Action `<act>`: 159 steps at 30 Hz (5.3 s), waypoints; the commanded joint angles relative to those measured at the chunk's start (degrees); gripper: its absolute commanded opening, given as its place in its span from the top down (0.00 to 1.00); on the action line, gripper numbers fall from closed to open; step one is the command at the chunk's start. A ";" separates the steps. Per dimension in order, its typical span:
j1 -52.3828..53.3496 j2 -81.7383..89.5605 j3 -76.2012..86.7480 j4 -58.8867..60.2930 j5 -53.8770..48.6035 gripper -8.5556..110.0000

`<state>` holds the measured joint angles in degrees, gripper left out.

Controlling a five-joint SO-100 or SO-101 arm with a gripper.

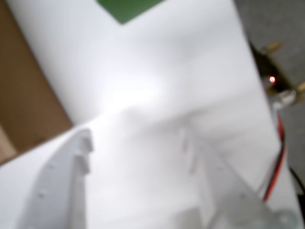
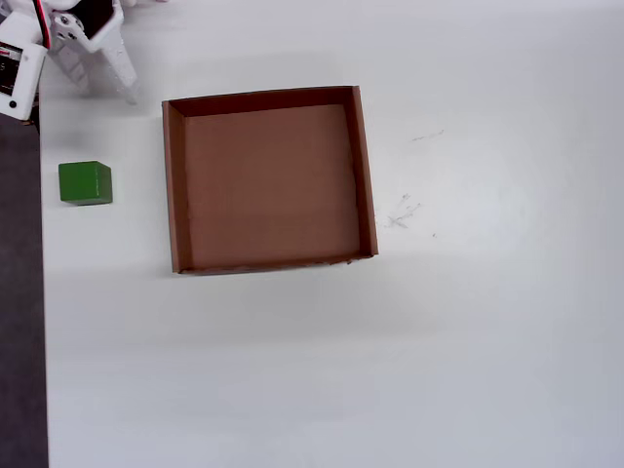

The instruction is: Grasp a green cube and put it in a box.

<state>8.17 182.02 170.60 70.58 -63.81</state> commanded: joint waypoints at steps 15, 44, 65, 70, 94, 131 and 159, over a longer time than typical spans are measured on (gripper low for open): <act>-1.49 0.44 -0.35 -2.64 0.35 0.71; -0.88 -24.35 -21.80 -7.29 -5.19 0.71; 2.81 -64.25 -48.96 -12.83 -17.05 0.71; 0.62 -71.54 -53.35 -16.52 -22.41 0.71; 1.05 -89.65 -64.51 -20.21 -33.84 0.71; -0.26 -84.55 -57.04 -26.02 -35.42 0.70; 5.71 -82.44 -56.87 -24.87 -34.63 0.65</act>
<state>13.45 97.65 116.10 46.05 -98.09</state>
